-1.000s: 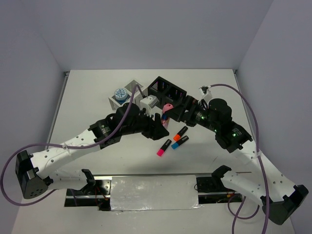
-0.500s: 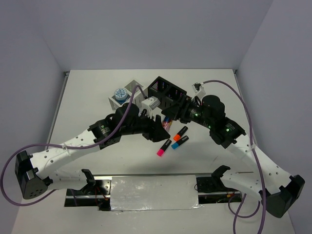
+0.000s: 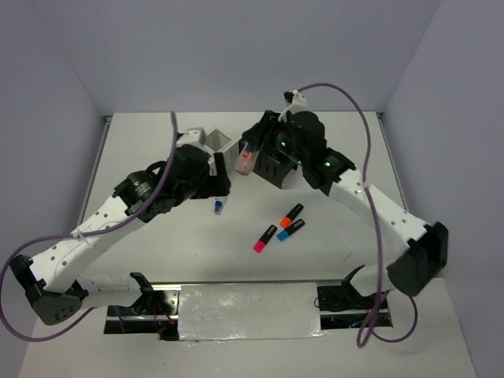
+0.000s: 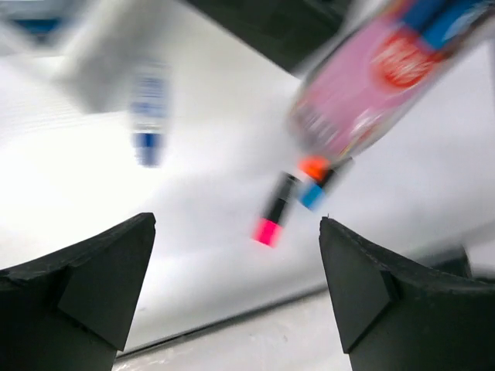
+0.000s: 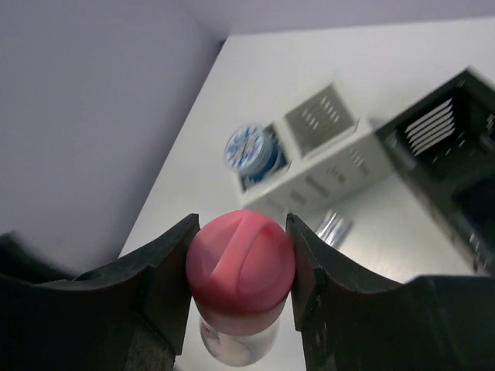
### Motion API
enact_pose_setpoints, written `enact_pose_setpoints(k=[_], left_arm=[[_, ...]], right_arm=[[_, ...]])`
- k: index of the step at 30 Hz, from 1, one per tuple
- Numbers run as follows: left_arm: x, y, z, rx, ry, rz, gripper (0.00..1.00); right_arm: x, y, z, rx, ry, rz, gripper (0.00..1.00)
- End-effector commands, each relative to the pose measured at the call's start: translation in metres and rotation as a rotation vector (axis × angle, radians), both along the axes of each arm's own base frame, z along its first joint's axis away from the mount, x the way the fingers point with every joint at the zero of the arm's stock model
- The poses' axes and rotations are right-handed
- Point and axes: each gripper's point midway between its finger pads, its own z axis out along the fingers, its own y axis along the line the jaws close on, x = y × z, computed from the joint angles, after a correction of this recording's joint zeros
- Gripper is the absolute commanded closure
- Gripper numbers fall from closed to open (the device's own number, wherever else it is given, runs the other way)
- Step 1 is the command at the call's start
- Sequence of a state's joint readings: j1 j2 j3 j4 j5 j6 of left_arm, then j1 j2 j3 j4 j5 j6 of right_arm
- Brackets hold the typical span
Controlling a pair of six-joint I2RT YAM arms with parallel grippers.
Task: Sort the stationery into containers
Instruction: Place the stationery in the storage box.
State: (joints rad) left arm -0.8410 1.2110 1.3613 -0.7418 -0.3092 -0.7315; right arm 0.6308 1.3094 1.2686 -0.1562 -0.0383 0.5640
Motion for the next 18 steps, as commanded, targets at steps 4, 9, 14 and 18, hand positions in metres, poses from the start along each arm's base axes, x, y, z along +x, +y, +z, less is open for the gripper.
enact_pose_setpoints(k=[4,9,14,18], left_arm=[[-0.021,0.106,-0.011,0.131,0.062,0.368,0.01],[-0.044,0.096,-0.022,0.077,0.102,0.223,0.01],[-0.061,0.099,-0.006,-0.022,0.054,0.171,0.01],[-0.069,0.103,-0.001,-0.034,0.052,0.151,0.01]], right_arm=[[0.104,0.032,0.035,-0.027,-0.240,-0.204,1.00],[0.155,0.074,0.034,-0.097,-0.375,-0.171,1.00],[0.190,0.103,0.007,-0.190,-0.403,-0.127,1.00],[0.207,0.117,-0.021,-0.240,-0.409,-0.107,1.00]])
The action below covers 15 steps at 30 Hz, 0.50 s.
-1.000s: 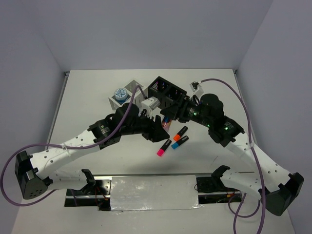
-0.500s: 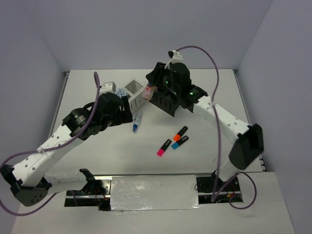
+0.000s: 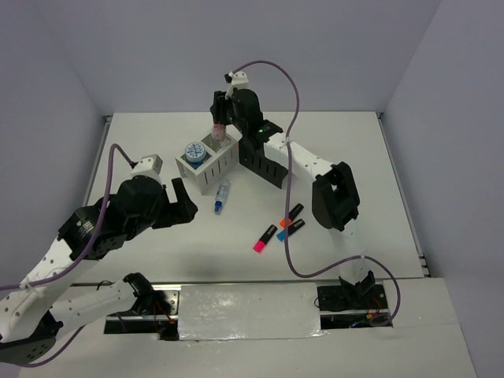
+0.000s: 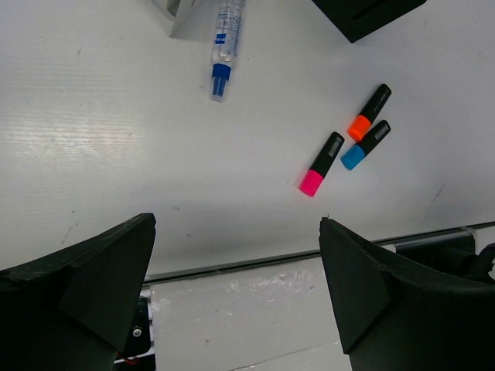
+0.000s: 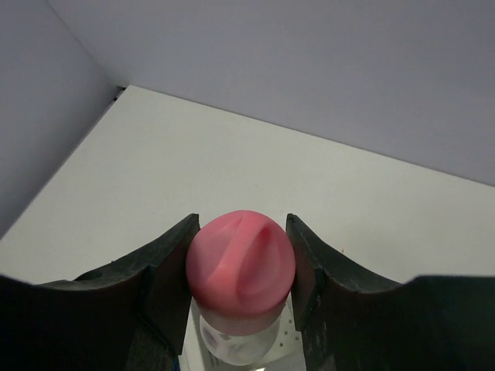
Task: Sort the stationery into containers
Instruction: Place the stationery in the storage box.
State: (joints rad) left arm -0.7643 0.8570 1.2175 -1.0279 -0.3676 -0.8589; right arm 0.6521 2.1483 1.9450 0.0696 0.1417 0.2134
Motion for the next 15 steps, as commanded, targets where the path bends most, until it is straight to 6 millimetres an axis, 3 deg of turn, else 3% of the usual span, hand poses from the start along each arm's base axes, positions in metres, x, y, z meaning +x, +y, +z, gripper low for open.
enact_pose_setpoints(k=[1,3,6,9,11,14,15], left_arm=[[-0.008,-0.002,0.008,-0.024,-0.012,-0.050,0.01],[-0.011,0.001,0.006,-0.028,-0.008,-0.043,0.01],[-0.014,0.006,0.004,-0.034,-0.011,-0.029,0.01],[-0.016,0.007,0.002,-0.033,-0.008,-0.029,0.01],[-0.017,0.007,0.001,-0.032,-0.003,-0.032,0.01],[-0.016,0.004,-0.002,-0.035,0.002,-0.045,0.01],[-0.016,0.003,-0.006,-0.028,0.009,-0.047,0.01]], right_arm=[[0.012,0.012,0.050,0.029,-0.160,0.012,1.00],[0.011,0.016,0.042,0.021,-0.148,0.031,1.00],[0.003,0.025,0.029,0.023,-0.143,0.073,0.90],[-0.002,0.030,0.014,-0.005,-0.126,0.096,0.71],[-0.005,0.029,0.009,-0.005,-0.105,0.102,0.70],[-0.014,0.030,0.007,-0.006,-0.099,0.125,0.55],[-0.017,0.029,0.003,-0.015,-0.092,0.129,0.41]])
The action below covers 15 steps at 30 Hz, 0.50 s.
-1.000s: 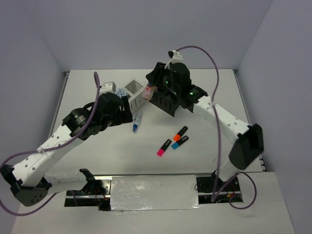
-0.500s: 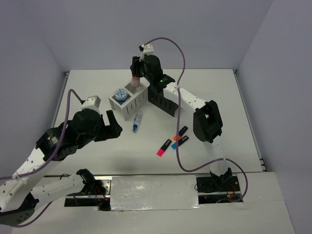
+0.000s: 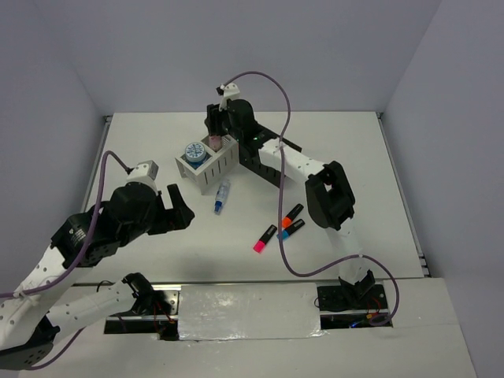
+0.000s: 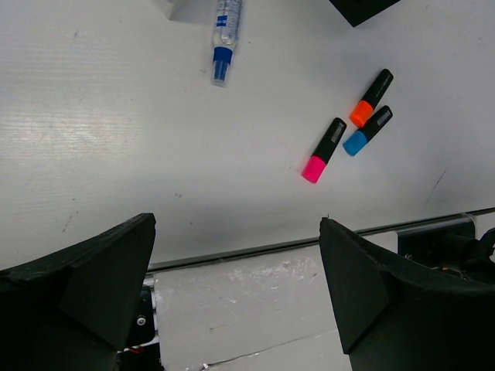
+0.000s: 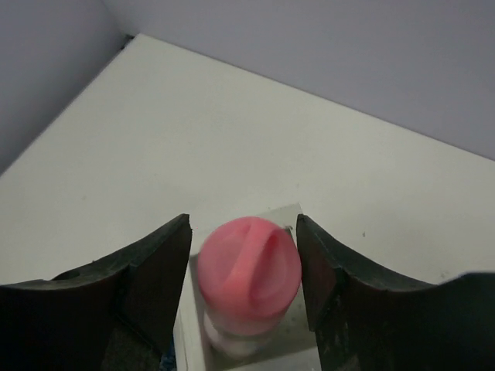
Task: Sort the stationery into containers
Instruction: Place the stationery in the storage box.
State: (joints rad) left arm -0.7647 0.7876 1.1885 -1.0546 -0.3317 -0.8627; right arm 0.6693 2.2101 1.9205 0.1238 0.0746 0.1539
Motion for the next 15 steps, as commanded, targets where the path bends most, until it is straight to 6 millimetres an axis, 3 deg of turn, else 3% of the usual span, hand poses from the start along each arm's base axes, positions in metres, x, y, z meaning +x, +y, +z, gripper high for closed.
enact_pose_setpoints(k=[1,3,4,8,9,10,11,12,13,14,15], left_arm=[[0.001,-0.005,-0.005,0.004,0.005,-0.026,0.01],[0.003,-0.009,-0.011,0.020,0.024,-0.035,0.01],[0.004,-0.011,-0.014,0.026,0.033,-0.044,0.01],[0.010,-0.026,-0.015,0.008,0.030,-0.089,0.01],[0.011,-0.032,-0.016,0.015,0.028,-0.125,0.01],[0.013,-0.037,-0.018,0.017,0.029,-0.149,0.01],[0.017,-0.045,-0.017,0.015,0.008,-0.190,0.01],[0.018,-0.056,-0.028,0.025,0.049,-0.234,0.01],[0.022,-0.069,-0.038,0.040,0.080,-0.283,0.01],[0.020,-0.070,-0.039,0.049,0.078,-0.298,0.01],[0.025,-0.085,-0.050,0.053,0.100,-0.336,0.01]], right_arm=[[-0.015,0.005,0.043,0.047,-0.091,0.043,0.34],[-0.019,0.002,0.054,0.047,-0.104,0.044,0.11],[-0.020,0.001,0.059,0.046,-0.108,0.039,0.05],[-0.029,-0.018,0.097,0.063,-0.140,-0.010,0.00],[-0.037,-0.029,0.125,0.093,-0.164,-0.033,0.00],[-0.042,-0.039,0.132,0.096,-0.149,-0.063,0.00],[-0.048,-0.051,0.144,0.112,-0.145,-0.096,0.00],[-0.062,-0.076,0.175,0.162,-0.154,-0.167,0.00],[-0.079,-0.110,0.191,0.158,-0.127,-0.265,0.00],[-0.092,-0.120,0.197,0.167,-0.094,-0.269,0.00],[-0.099,-0.144,0.194,0.196,-0.043,-0.367,0.00]])
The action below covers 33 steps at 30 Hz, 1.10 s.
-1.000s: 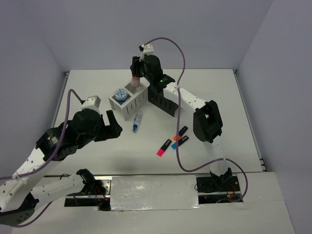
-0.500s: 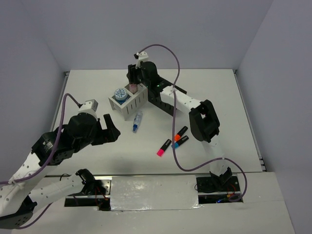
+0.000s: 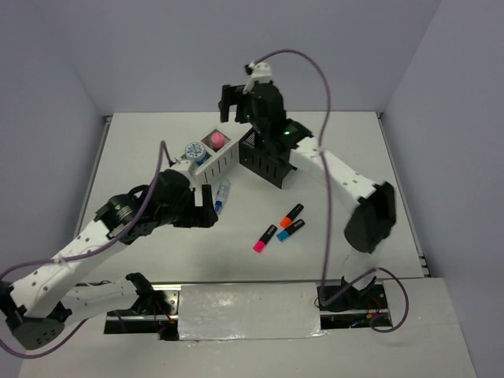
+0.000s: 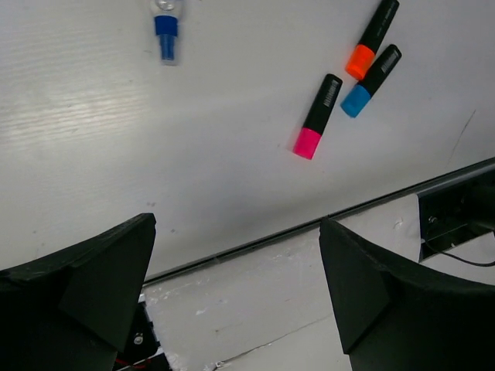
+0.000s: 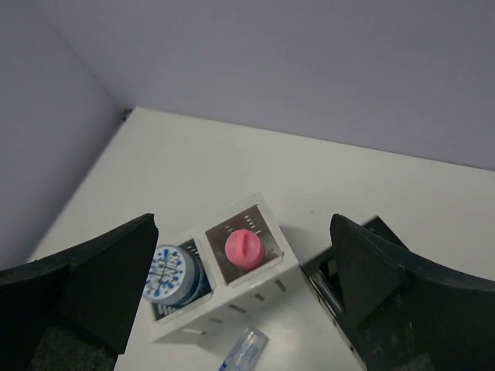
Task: Sort the stationery into containers
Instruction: Place the stationery in the storage box, then pick up the pen from the center of the board.
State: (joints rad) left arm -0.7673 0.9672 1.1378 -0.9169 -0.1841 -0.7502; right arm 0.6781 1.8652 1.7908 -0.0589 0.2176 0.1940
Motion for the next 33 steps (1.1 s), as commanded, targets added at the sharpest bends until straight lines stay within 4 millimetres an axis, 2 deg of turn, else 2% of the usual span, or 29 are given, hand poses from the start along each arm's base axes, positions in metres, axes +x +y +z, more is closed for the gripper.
enact_pose_setpoints(k=[1,2,3,5,6,7,8,10,11,13,15,20,25,29,30,31,33], left_arm=[[0.009,-0.045,-0.017,-0.014,0.011,-0.180,0.01],[0.009,-0.063,-0.027,0.002,0.012,-0.234,0.01],[0.011,-0.071,-0.032,0.018,0.011,-0.249,0.01],[0.007,-0.090,-0.044,0.051,0.019,-0.320,0.01],[0.010,-0.105,-0.057,0.068,0.045,-0.352,0.01],[0.011,-0.113,-0.065,0.085,0.051,-0.376,0.01],[0.010,-0.122,-0.084,0.135,0.080,-0.411,0.01],[0.014,-0.136,-0.095,0.157,0.085,-0.440,0.02],[0.017,-0.141,-0.111,0.196,0.110,-0.454,0.03],[0.022,-0.150,-0.130,0.234,0.136,-0.477,0.05],[0.025,-0.154,-0.142,0.259,0.150,-0.491,0.06],[0.031,-0.158,-0.178,0.334,0.189,-0.507,0.16],[0.023,-0.164,-0.198,0.341,0.215,-0.521,0.19],[0.014,-0.166,-0.209,0.356,0.224,-0.524,0.22],[0.013,-0.166,-0.211,0.356,0.225,-0.522,0.25],[0.010,-0.166,-0.214,0.357,0.230,-0.522,0.33],[0.006,-0.162,-0.223,0.370,0.245,-0.517,0.37]], right_arm=[[-0.057,-0.103,0.067,0.106,0.072,-0.288,0.00],[-0.076,-0.125,0.067,0.121,0.112,-0.323,0.00],[-0.088,-0.131,0.057,0.144,0.172,-0.317,0.00],[-0.119,-0.156,0.020,0.087,0.284,-0.325,0.00],[-0.129,-0.161,0.011,0.065,0.305,-0.313,0.00],[-0.148,-0.172,0.009,0.060,0.320,-0.304,0.00],[-0.157,-0.179,-0.015,0.025,0.366,-0.314,0.00],[-0.175,-0.189,-0.026,0.021,0.392,-0.304,0.00],[-0.188,-0.197,-0.030,0.032,0.390,-0.297,0.00],[-0.207,-0.205,-0.032,0.060,0.391,-0.284,0.00],[-0.217,-0.209,-0.033,0.069,0.391,-0.273,0.00],[-0.243,-0.233,-0.035,0.075,0.388,-0.306,0.00],[-0.259,-0.251,-0.036,0.066,0.384,-0.343,0.00],[-0.264,-0.255,-0.040,0.063,0.393,-0.348,0.00],[-0.264,-0.253,-0.039,0.071,0.392,-0.339,0.00],[-0.265,-0.253,-0.040,0.075,0.394,-0.340,0.00],[-0.264,-0.251,-0.040,0.088,0.392,-0.332,0.00]])
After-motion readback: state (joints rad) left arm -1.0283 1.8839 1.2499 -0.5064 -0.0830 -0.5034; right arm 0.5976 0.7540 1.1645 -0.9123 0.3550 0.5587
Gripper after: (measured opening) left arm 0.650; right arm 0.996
